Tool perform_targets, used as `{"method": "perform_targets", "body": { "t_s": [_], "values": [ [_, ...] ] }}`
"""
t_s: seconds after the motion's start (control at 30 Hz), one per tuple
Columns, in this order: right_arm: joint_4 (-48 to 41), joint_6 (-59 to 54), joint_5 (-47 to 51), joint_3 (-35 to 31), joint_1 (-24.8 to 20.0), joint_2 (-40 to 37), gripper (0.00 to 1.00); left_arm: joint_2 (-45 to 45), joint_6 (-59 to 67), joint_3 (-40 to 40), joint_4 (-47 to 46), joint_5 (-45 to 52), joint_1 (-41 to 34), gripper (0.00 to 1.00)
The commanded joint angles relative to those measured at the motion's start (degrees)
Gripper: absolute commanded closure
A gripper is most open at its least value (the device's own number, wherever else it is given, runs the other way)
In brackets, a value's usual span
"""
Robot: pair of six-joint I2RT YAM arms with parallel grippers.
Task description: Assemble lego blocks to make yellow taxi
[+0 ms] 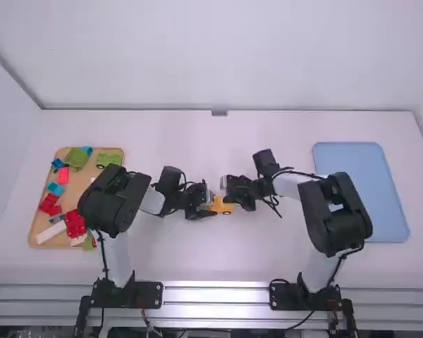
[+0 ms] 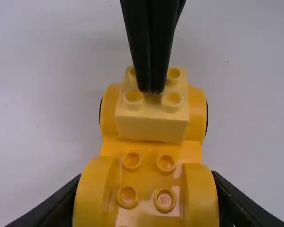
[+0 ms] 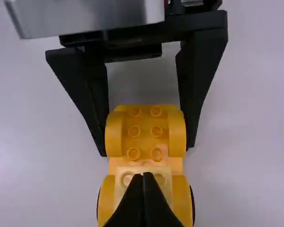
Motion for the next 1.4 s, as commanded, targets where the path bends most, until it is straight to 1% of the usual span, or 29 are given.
{"method": "perform_targets", "body": {
  "t_s": [0.0, 0.2, 0.37, 0.57, 0.73, 0.83, 0.93, 1.2, 1.27, 1.37],
  "values": [
    [-2.4, 0.5, 8.4, -0.9, 0.6, 1.7, 1.0, 0.5, 0.0, 0.0, 0.2, 0.2, -0.3, 0.48],
    [-2.9, 1.6, 8.2, -0.9, 0.6, 1.7, 1.0, 0.5, 0.0, 0.0, 0.2, 0.1, -0.3, 0.48],
    [-1.5, 1.6, 8.3, -1.0, 1.9, 1.7, 1.0, 0.5, 0.0, 0.0, 0.2, 0.2, -0.3, 0.48],
    [-2.0, 1.8, 10.0, -1.2, 3.2, 1.7, 1.0, 0.5, 0.0, 0.0, 0.2, 0.1, -0.3, 0.48],
    [0.8, 2.5, 9.8, -3.8, 2.5, 1.7, 1.0, 0.5, 0.0, 0.0, 0.2, 0.1, 0.0, 0.48],
    [5.8, 6.2, 9.7, -7.4, 1.4, 1.7, 1.0, 0.5, 0.2, 0.0, 0.2, 0.2, 0.1, 0.48],
    [7.7, 6.7, 9.3, -9.6, 0.6, 1.7, 1.0, 0.5, 0.2, 0.0, 0.2, 0.0, -0.2, 0.48],
    [8.2, 7.7, 9.3, -9.9, -0.2, 2.8, 1.0, 0.5, 0.2, 0.0, 0.2, 0.2, -0.2, 0.48],
    [9.2, 7.6, 9.2, -9.6, -0.2, 4.0, 1.0, 0.5, 0.2, 0.0, 0.2, 0.2, -0.1, 0.48],
    [8.5, 7.7, 7.7, -8.1, -0.2, 4.4, 1.0, 0.5, 0.2, 0.0, 0.2, 0.2, -0.2, 0.48]
  ]
}}
